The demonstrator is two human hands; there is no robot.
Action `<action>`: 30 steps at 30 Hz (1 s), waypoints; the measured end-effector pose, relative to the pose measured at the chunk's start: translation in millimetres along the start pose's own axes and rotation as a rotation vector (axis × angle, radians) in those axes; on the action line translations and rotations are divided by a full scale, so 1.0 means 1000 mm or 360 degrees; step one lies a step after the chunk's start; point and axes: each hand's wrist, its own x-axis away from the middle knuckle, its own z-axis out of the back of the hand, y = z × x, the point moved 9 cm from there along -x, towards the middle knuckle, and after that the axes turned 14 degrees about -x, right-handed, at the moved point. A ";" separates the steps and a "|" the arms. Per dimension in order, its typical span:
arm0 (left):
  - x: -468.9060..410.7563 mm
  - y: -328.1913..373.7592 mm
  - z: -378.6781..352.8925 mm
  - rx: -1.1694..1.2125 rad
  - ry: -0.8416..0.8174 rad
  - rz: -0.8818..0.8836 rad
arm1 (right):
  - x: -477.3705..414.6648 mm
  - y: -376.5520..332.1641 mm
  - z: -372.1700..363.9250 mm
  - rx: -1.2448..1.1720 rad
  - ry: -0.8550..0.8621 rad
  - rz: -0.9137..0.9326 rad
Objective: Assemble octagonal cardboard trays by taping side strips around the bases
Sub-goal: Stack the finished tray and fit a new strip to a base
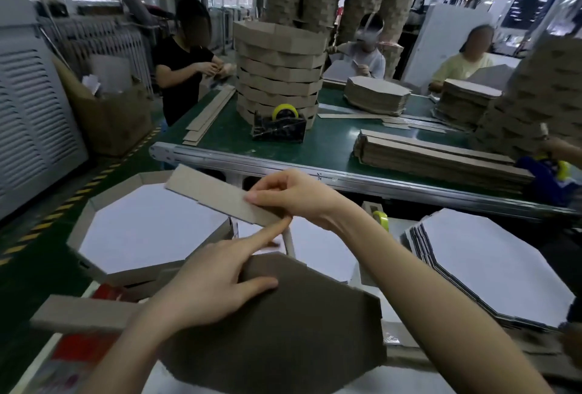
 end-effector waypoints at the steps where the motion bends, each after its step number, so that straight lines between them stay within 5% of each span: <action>1: 0.002 -0.008 0.002 0.0085 0.0026 0.0048 | 0.003 0.002 0.007 -0.0034 0.0042 -0.0003; 10: 0.049 -0.074 0.019 0.0662 0.0239 0.0346 | 0.051 0.012 0.039 0.0064 0.0143 0.0004; 30: 0.068 -0.082 0.008 0.0872 0.0271 0.0371 | 0.053 0.024 -0.008 0.0173 -0.0075 -0.0210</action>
